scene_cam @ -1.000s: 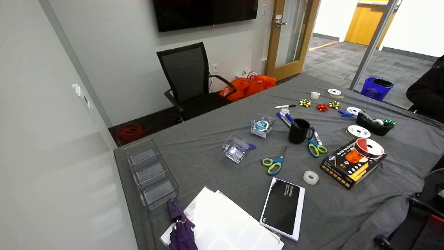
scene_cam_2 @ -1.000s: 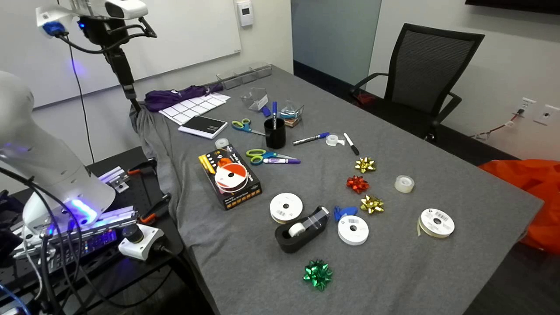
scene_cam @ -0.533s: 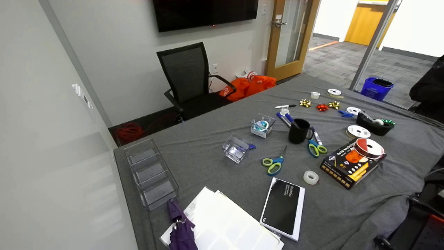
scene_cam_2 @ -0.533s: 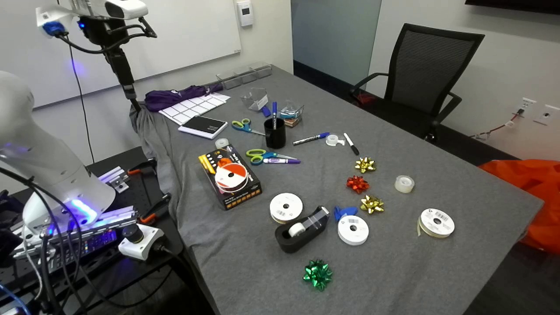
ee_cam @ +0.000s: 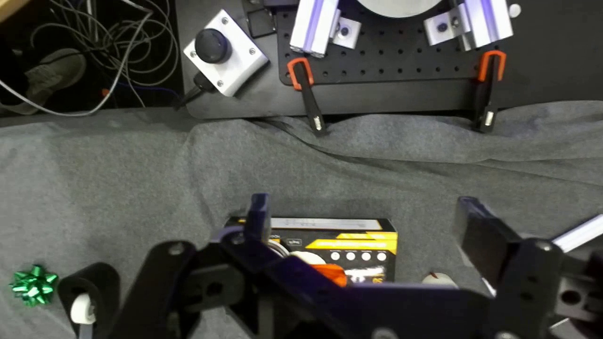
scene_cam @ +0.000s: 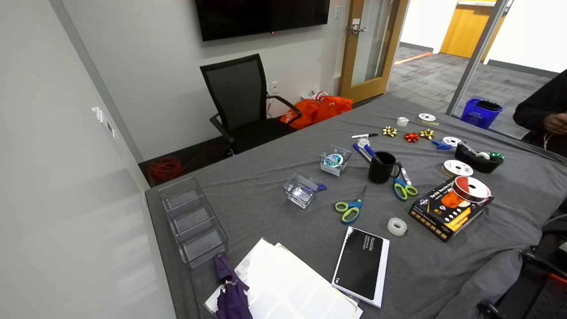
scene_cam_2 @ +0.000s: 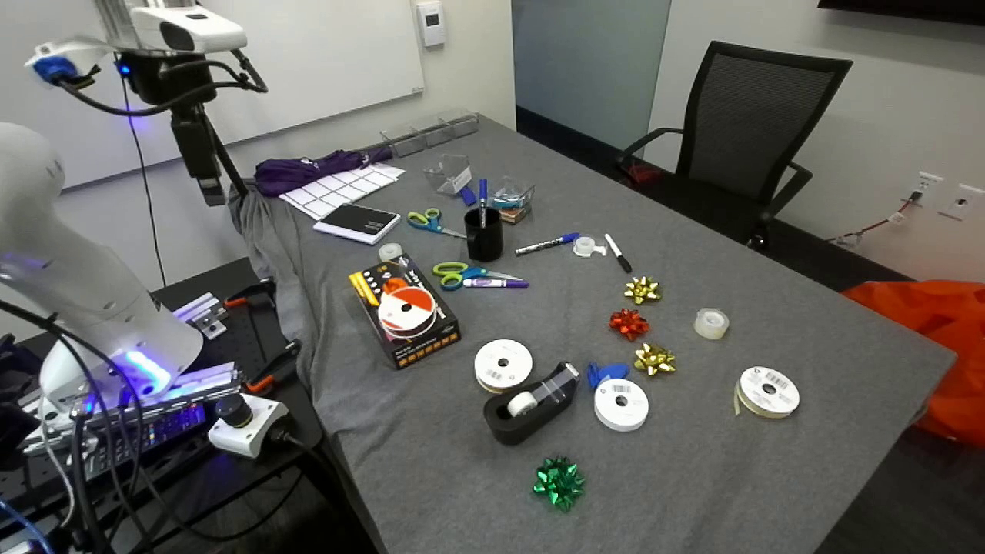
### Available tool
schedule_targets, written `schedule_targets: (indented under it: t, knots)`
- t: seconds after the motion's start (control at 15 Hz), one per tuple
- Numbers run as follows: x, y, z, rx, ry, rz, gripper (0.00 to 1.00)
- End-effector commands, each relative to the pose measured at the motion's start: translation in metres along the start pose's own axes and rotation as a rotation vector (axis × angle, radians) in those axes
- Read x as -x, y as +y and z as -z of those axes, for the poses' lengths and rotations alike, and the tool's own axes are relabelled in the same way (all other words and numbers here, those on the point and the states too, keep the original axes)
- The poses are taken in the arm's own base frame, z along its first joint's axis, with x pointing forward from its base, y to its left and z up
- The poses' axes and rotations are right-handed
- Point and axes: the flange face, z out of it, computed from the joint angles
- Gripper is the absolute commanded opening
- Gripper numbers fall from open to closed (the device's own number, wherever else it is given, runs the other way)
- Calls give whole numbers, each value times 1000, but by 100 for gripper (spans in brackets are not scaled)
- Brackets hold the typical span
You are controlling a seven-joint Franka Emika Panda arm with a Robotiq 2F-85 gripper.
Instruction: Remove the marker from the black cup and put it on the table
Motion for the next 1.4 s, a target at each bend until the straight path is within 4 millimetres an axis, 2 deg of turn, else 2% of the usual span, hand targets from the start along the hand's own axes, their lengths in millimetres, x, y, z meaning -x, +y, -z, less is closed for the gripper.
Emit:
schedule_targets:
  t: [0.0,0.13,0.2,0.4,1.33]
  knots:
    - [15,39,-9,79,28,-79,100]
    - [20,57,-9,103,27,-127,100]
    - [17,43,-6,81,19,-88,100]
    - [21,53,-6,88,25,-116,100]
    - [21,53,-6,88,26,-119,100]
